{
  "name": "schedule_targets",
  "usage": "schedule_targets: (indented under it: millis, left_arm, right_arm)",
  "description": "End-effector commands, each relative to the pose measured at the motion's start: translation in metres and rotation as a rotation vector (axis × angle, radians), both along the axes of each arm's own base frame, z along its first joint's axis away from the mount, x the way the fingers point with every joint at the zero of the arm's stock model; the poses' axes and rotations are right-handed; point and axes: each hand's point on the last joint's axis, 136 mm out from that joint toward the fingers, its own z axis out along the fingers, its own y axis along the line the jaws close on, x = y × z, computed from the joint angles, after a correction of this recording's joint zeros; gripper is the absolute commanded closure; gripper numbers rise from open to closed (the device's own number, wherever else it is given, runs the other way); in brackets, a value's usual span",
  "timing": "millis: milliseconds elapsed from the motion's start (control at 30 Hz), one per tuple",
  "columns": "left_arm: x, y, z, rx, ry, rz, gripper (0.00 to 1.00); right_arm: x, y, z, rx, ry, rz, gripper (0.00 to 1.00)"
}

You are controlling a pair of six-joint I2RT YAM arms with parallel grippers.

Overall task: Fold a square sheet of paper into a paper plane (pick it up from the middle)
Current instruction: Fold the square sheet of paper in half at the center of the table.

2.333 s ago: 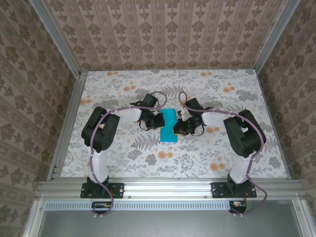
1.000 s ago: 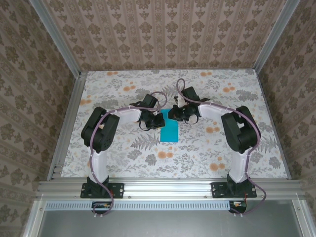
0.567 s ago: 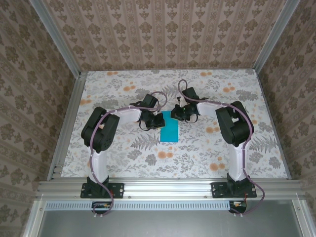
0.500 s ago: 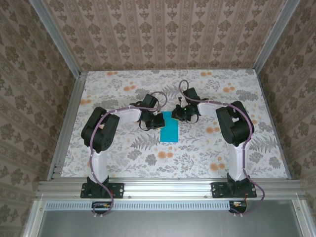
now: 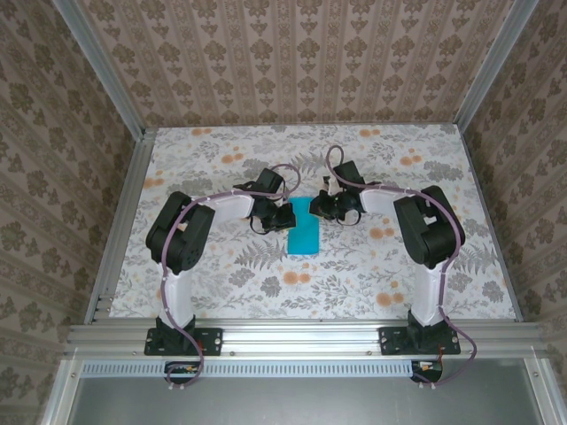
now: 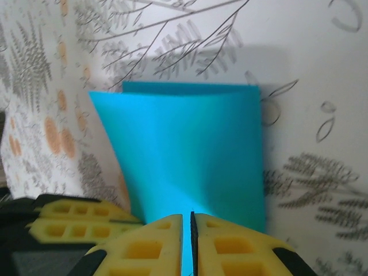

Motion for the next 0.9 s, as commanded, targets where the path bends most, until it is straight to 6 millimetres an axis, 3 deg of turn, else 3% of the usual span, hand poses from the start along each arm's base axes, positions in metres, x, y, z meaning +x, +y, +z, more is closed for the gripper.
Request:
schedule_targets:
  millis: [0, 300, 633, 867]
  left_arm:
    - [-0.042, 0.050, -0.065, 0.270, 0.162, -0.002, 0.91]
    - [-0.040, 0.048, -0.059, 0.256, 0.152, -0.006, 0.91]
    - [-0.008, 0.009, 0.025, 0.021, -0.032, 0.017, 0.84]
    - [-0.012, -0.003, 0.029, -0.086, -0.027, 0.042, 0.83]
  right_arm:
    - [-0.017, 0.010, 0.000, 0.035, 0.027, 0.031, 0.86]
    - [-0.031, -0.006, -0.044, -0.047, 0.111, -0.020, 0.89]
    - [-0.046, 0.001, -0.041, 0.012, 0.124, -0.090, 0.89]
    - [-0.044, 0.009, -0.038, 0.037, 0.121, -0.120, 0.89]
